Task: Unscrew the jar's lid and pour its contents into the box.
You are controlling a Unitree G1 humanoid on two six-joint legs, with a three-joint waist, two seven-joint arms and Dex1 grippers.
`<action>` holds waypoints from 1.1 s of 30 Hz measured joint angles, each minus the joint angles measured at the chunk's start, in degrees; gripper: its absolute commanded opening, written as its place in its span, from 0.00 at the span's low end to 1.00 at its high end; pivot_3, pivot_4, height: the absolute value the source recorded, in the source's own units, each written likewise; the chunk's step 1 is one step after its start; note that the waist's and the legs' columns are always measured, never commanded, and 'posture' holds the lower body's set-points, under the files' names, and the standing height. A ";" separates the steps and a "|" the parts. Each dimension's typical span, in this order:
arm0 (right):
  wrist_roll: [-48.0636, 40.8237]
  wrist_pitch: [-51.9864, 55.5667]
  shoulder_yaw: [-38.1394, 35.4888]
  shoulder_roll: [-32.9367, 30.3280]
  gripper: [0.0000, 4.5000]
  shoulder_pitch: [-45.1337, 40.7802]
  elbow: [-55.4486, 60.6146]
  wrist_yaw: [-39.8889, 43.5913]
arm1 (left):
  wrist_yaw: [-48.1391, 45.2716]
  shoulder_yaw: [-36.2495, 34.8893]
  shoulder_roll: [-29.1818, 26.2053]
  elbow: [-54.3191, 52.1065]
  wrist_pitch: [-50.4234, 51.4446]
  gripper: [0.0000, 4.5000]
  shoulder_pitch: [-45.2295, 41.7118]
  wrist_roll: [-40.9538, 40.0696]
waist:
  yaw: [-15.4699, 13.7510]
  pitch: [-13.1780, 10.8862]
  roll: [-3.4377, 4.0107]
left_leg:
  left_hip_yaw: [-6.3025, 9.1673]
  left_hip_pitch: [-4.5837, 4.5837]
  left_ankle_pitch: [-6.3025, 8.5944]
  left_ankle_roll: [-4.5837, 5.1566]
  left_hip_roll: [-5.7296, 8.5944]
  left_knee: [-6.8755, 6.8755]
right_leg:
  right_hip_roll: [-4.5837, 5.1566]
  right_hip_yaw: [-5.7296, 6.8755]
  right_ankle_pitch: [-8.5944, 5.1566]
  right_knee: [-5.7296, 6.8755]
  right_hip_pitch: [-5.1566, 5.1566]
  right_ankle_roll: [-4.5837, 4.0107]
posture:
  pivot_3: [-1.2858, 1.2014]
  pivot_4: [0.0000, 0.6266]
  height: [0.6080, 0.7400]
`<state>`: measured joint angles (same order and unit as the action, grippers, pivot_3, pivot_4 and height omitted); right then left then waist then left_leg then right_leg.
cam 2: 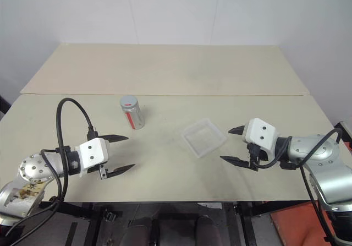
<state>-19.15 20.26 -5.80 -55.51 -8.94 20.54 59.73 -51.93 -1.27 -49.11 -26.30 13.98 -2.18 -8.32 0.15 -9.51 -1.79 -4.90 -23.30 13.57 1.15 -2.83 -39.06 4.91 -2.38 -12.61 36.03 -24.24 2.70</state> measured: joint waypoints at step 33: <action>-0.15 0.05 -0.53 -0.08 1.00 0.42 0.30 0.37 | 15.55 -7.39 17.31 3.26 -5.37 0.99 5.21 -1.02 | 0.10 0.02 -0.03 | 0.01 0.03 0.00 0.00 0.00 -0.02 | 0.01 0.00 0.03 0.00 0.04 0.01 | 0.52 0.24 1.00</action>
<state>-19.31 20.31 -6.33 -55.60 -8.52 20.84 60.09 -36.38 -8.66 -31.80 -23.05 8.62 3.03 -9.35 0.25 -9.50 -1.82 -4.89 -23.27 13.57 1.15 -2.83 -39.08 4.93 -2.38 -12.57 36.04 -24.19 2.71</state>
